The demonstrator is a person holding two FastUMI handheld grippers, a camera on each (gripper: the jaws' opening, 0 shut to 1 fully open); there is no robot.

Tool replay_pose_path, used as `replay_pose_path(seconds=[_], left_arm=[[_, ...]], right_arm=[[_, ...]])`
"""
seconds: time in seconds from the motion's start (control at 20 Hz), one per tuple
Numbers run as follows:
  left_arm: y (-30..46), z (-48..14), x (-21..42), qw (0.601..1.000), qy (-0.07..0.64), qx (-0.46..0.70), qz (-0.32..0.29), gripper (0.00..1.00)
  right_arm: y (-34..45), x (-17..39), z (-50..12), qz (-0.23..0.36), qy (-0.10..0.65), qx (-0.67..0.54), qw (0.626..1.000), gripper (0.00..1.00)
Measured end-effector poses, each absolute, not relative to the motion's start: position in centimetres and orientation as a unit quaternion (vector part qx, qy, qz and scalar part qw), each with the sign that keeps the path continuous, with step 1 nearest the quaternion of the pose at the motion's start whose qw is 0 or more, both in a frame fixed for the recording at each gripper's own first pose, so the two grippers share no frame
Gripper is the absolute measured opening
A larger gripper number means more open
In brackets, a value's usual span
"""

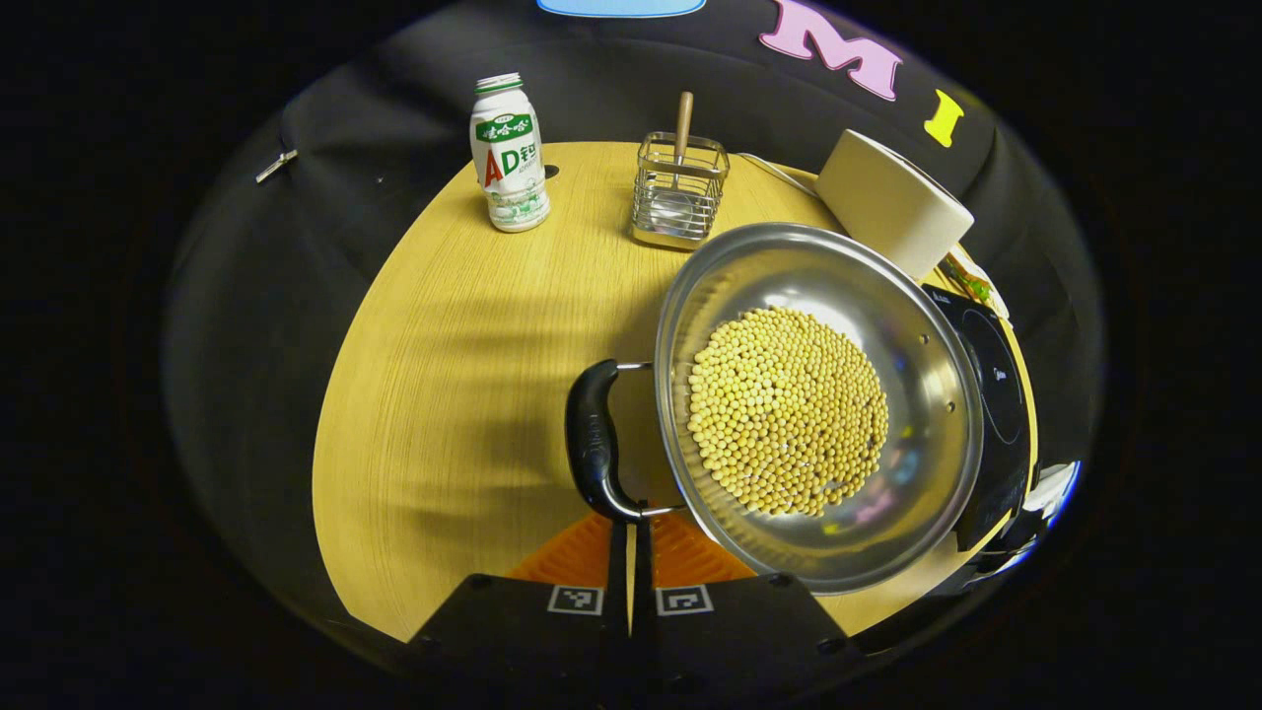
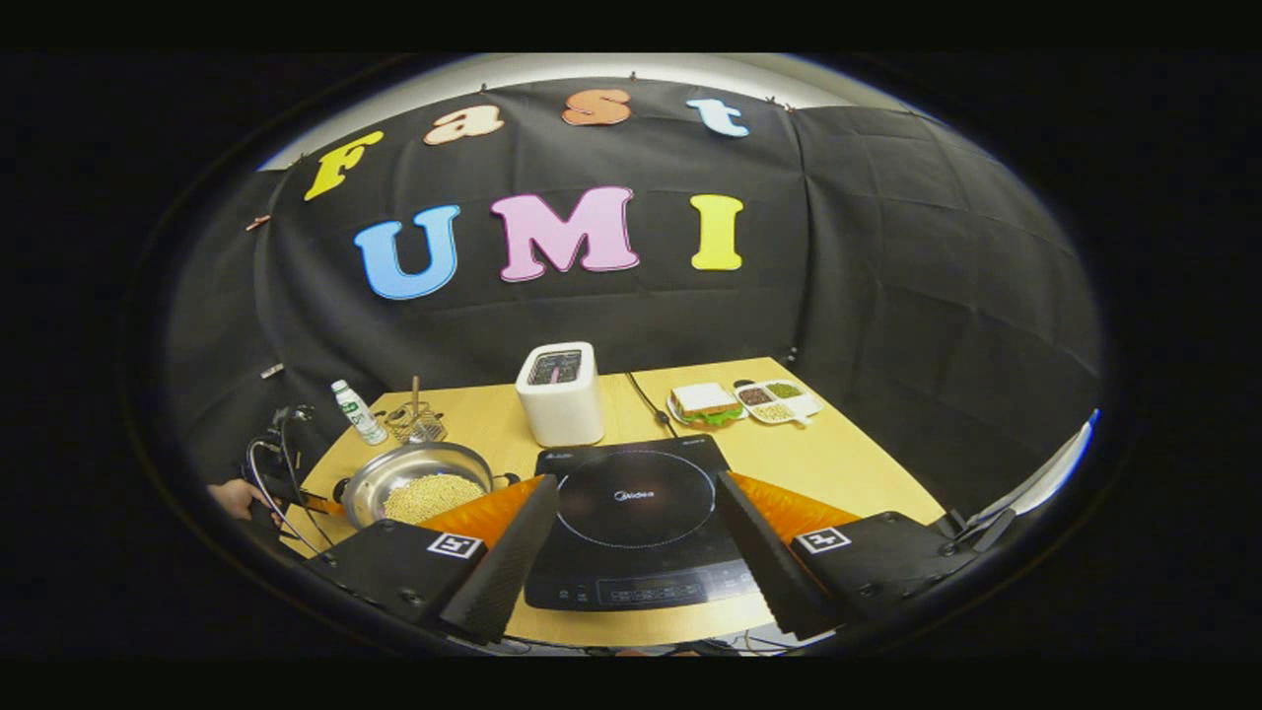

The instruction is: First push the handle of the pot to place it horizontally, then grasp the pot with both hands and set it on the induction cooktop.

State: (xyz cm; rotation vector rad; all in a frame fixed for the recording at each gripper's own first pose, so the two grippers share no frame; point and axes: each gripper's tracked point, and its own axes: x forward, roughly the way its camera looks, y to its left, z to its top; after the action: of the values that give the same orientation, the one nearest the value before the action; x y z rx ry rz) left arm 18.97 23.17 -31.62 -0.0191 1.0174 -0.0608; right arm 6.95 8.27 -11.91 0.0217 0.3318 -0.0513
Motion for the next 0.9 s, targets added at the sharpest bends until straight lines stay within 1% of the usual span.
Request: replay_pose_path(seconds=[0.25, 0.4, 0.65, 0.9], left_arm=[[24.5, -31.4, 19.6, 0.875, 0.482, 0.002, -0.044, 0.05], [25.4, -30.0, 19.2, 0.887, 0.460, 0.004, -0.050, 0.05], [28.4, -25.3, 19.8, 0.919, 0.394, 0.014, -0.032, 0.06], [28.4, -22.7, 20.9, 0.934, 0.354, 0.004, -0.046, 0.91]], right_arm=[[11.3, 8.3, -14.1, -0.023, 0.189, 0.022, 0.982, 0.99], [14.4, 9.6, -16.2, 0.007, 0.224, 0.032, 0.974, 0.99], [18.8, 12.4, -19.8, 0.056, 0.280, 0.011, 0.958, 0.99], [22.6, 15.3, -23.9, 0.087, 0.328, 0.018, 0.940, 0.99]])
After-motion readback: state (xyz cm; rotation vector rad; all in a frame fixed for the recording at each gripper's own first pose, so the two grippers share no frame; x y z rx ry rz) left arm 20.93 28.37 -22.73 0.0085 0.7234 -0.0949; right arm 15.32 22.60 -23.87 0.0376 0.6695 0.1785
